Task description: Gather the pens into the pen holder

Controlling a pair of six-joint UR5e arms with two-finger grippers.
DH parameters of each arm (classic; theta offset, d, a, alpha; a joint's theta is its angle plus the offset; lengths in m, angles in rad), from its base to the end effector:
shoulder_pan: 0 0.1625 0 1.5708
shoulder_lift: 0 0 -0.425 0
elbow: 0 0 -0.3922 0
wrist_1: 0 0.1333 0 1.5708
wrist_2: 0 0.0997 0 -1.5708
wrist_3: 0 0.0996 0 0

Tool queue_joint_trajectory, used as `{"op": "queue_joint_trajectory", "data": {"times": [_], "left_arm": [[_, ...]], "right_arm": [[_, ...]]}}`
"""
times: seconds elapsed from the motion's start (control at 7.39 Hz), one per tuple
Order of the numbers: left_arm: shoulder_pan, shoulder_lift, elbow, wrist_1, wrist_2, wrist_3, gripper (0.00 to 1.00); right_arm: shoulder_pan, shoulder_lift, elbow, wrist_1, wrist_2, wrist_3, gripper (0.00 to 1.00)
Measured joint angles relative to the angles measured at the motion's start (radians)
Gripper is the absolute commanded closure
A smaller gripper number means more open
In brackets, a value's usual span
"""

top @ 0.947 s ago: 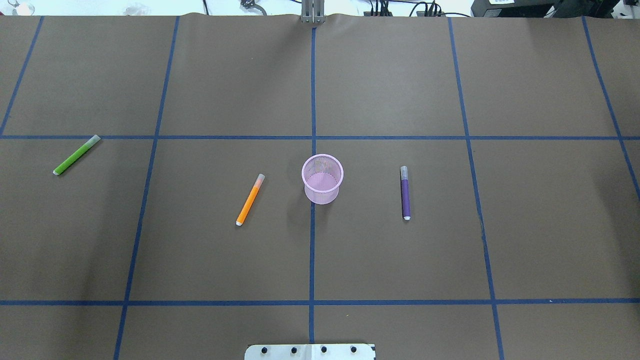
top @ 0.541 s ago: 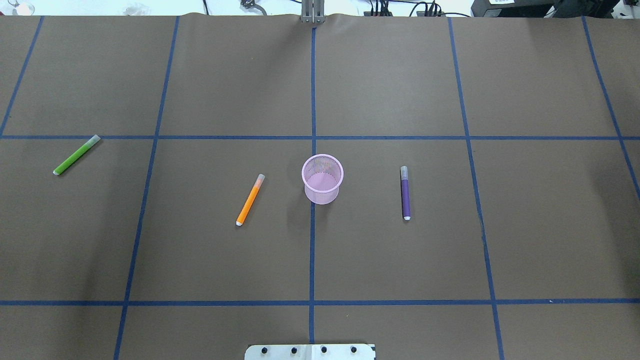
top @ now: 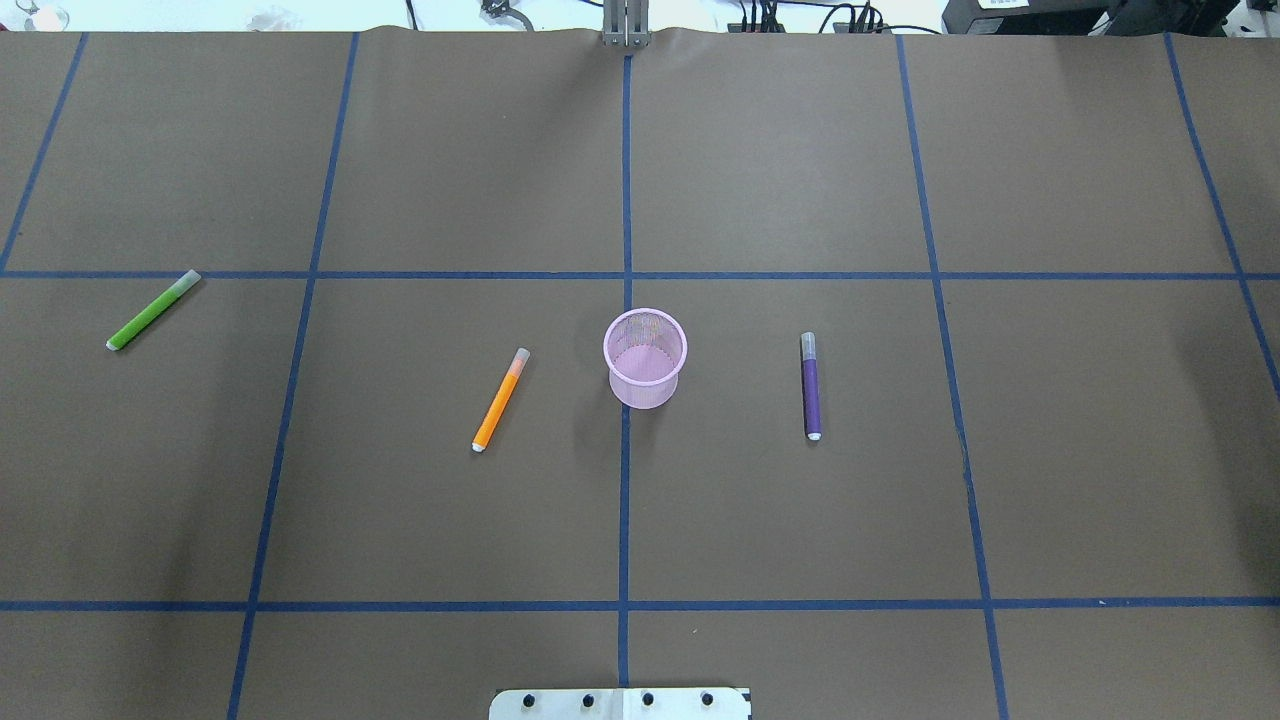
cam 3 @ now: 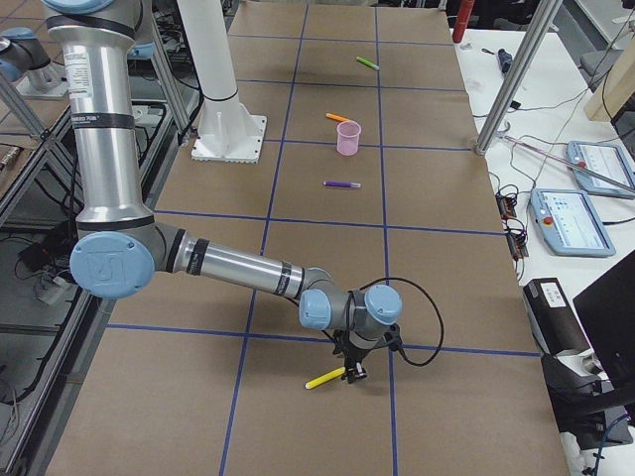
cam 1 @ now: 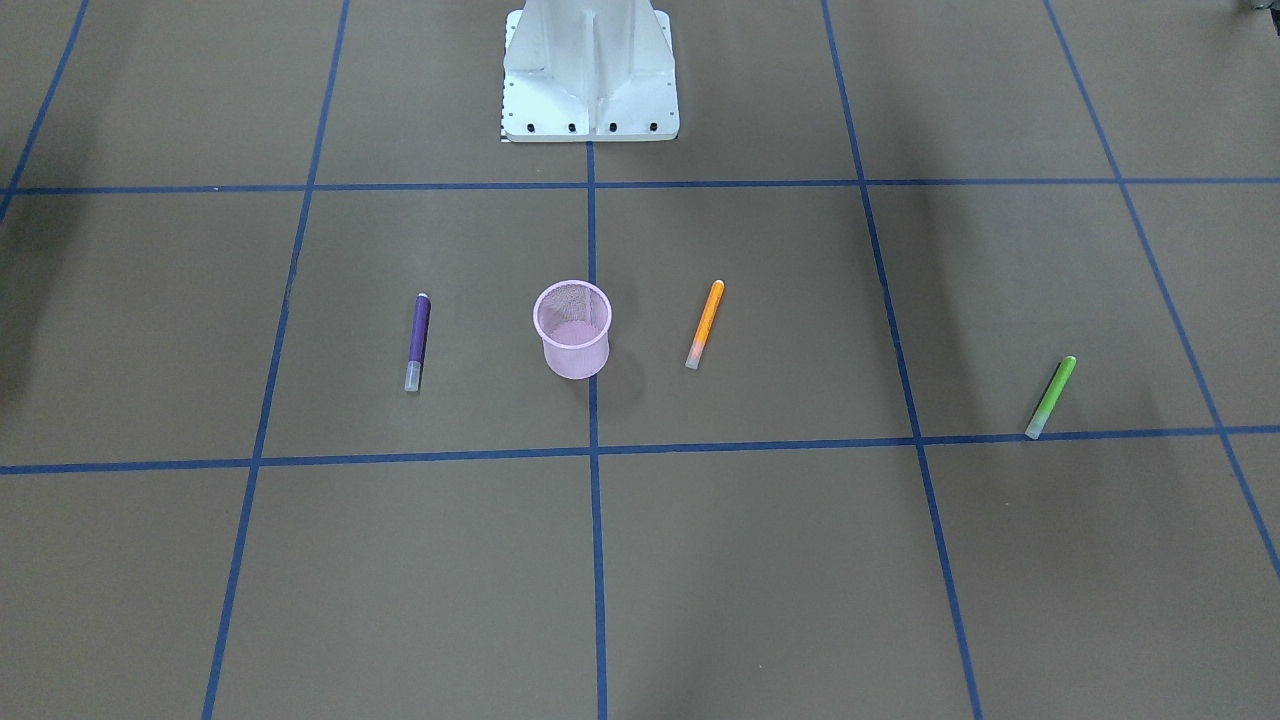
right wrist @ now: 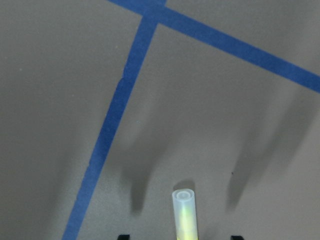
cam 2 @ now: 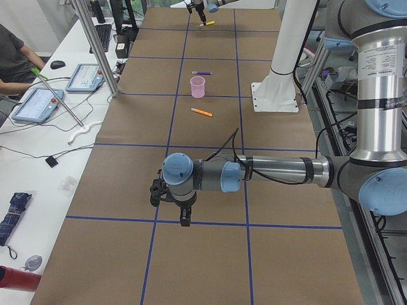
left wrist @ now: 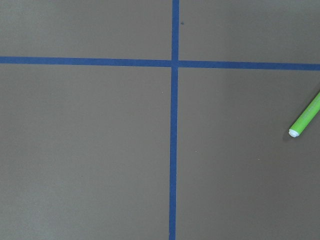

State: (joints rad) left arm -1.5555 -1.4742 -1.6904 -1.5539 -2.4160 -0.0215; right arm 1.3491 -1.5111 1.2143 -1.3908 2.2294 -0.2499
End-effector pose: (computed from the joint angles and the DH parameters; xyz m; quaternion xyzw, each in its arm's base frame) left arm -0.0519 -0.4521 0.6420 -0.0048 0.4101 -0.0016 0.9120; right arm -0.0372 -0.4942 0.7913 -0.0507 -0.3236 -0.2023 0.9229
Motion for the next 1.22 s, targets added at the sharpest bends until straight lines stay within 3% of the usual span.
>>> {"op": "queue_joint_trajectory", "data": {"times": [0.41,0.54,0.68,0.95,1.08,1.22], "left_arm": [[0.000,0.000,-0.005,0.000,0.000,0.000,0.00],[0.000,0.000,-0.006,0.000,0.000,0.000,0.00],[0.000,0.000,-0.006,0.000,0.000,0.000,0.00],[0.000,0.000,-0.006,0.000,0.000,0.000,0.00],[0.000,0.000,-0.006,0.000,0.000,0.000,0.00],[0.000,0.000,-0.007,0.000,0.000,0.000,0.00]], "right_arm": [[-0.001,0.004,-0.032,-0.006,0.009,-0.038,0.49],[-0.001,0.005,-0.037,-0.007,0.008,-0.045,0.66],[-0.001,0.006,-0.038,-0.007,0.008,-0.048,0.76],[-0.001,0.006,-0.046,-0.006,0.008,-0.051,0.79],[-0.001,0.006,-0.052,-0.005,0.007,-0.053,0.98],[0.000,0.006,-0.054,-0.004,0.007,-0.054,1.00]]}}
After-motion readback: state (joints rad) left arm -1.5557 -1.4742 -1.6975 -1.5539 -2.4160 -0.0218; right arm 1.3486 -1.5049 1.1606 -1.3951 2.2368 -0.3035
